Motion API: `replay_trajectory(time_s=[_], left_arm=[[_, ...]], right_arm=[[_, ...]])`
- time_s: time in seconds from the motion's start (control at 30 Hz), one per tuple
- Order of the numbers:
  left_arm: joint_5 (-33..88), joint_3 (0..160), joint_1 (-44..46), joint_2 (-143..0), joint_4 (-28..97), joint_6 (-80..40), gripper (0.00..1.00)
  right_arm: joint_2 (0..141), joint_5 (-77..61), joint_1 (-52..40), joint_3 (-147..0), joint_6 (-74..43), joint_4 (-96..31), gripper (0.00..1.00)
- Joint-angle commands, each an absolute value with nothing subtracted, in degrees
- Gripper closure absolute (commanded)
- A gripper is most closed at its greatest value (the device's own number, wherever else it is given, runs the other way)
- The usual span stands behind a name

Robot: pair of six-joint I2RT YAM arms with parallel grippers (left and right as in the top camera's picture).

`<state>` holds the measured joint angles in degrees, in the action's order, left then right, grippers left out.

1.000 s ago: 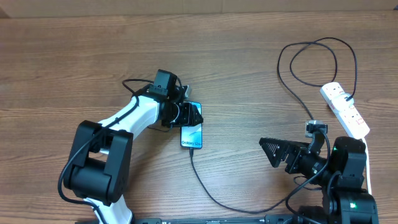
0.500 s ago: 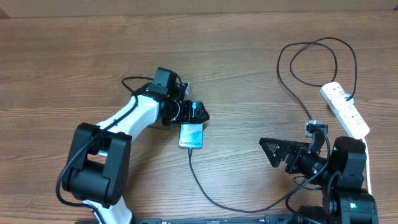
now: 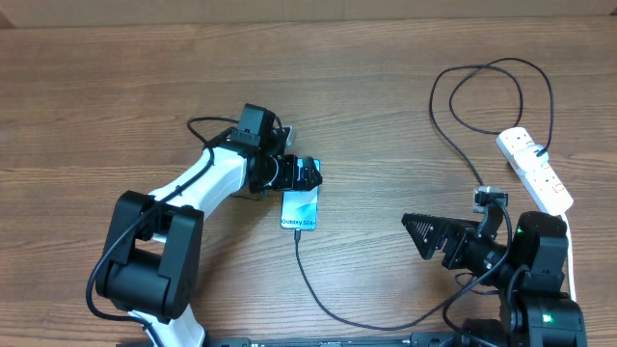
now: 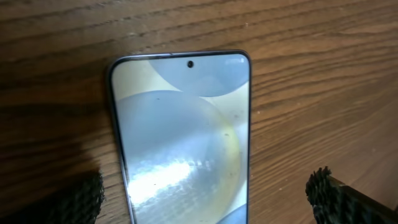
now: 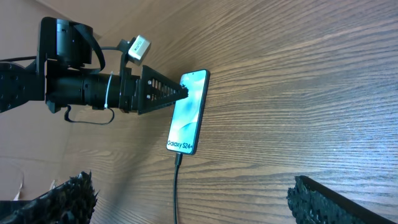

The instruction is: Plug charger to phone and switch on socket

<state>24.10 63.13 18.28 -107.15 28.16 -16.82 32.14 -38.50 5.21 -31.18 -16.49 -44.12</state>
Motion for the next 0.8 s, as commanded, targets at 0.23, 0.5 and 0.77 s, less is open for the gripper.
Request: replay_trajectory(time_s=[0.23,0.5,0.77], left_arm=[[12.2,62.1,18.0,-108.7,28.6,-16.7,0.0],[9.6,65.4,15.7,-108.5,33.7,-16.5,0.0],[8.9,73.8,9.7,-100.7,44.4,-9.8,0.0]], right_arm=[[31.9,-38.0,5.5,-31.9,-16.4,-43.9,0.0],[31.9,-38.0,5.5,-31.9,-16.4,-43.9,0.0],[31.9,-38.0,5.5,-31.9,-16.4,-43.9,0.0]])
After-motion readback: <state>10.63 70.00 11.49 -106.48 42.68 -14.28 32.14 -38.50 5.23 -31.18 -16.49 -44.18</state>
